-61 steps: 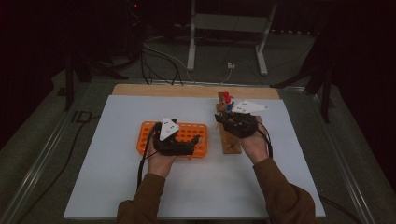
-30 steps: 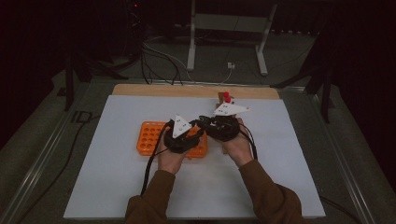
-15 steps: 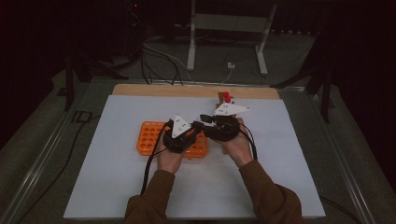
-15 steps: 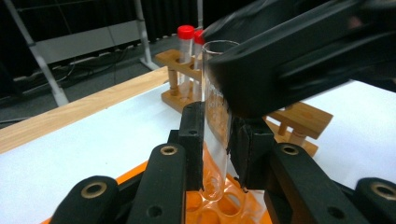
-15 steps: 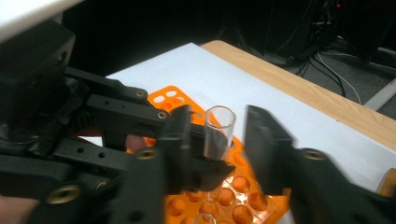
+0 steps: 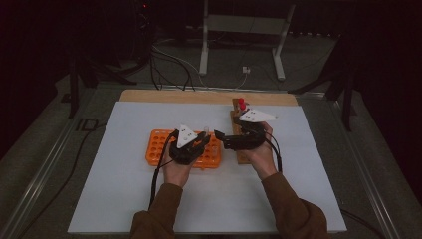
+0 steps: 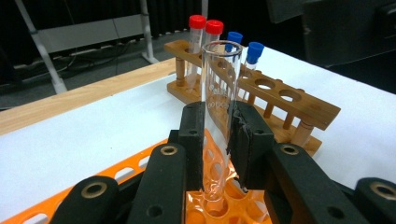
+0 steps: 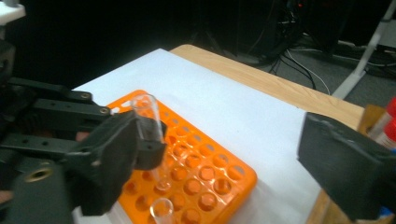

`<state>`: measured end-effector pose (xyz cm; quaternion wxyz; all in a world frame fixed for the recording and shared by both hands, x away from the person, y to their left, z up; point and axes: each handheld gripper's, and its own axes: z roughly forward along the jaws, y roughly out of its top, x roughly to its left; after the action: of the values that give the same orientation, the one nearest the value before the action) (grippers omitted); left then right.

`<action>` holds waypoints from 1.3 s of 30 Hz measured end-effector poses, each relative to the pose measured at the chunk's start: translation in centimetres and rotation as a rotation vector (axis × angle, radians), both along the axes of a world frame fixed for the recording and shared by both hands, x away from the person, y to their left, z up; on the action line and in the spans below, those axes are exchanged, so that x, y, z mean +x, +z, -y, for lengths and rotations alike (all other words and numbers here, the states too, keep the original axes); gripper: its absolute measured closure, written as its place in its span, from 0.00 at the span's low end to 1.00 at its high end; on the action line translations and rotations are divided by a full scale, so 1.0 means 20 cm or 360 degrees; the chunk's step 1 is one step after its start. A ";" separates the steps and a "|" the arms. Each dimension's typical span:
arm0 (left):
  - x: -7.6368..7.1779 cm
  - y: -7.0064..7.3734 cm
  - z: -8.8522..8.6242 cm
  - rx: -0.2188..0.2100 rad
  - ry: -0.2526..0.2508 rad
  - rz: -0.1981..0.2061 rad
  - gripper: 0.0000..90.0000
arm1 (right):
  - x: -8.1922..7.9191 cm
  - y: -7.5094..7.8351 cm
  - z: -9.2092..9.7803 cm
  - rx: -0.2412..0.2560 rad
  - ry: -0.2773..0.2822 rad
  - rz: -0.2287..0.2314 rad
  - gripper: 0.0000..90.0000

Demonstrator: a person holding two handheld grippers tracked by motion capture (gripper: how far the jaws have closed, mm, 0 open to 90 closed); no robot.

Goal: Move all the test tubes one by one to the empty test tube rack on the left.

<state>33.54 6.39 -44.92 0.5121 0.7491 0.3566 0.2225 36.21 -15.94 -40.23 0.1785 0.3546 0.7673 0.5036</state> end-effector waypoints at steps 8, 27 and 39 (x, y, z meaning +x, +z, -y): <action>-0.02 -0.03 -0.01 -0.0036 -0.0010 -0.0029 0.84 | 0.00 -0.04 0.07 -0.0019 -0.0060 -0.0010 0.00; -0.05 -0.08 -0.02 -0.0074 -0.0033 -0.0078 0.84 | -0.05 -0.10 0.18 -0.0011 -0.0125 -0.0008 0.00; -0.07 -0.12 0.00 -0.0054 -0.0049 -0.0102 0.84 | -0.09 -0.12 0.25 -0.0005 -0.0144 -0.0008 0.00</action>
<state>32.15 6.41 -47.22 0.5164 0.7524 0.3649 0.1845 34.45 -20.89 -42.59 0.1997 0.3900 0.7517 0.4930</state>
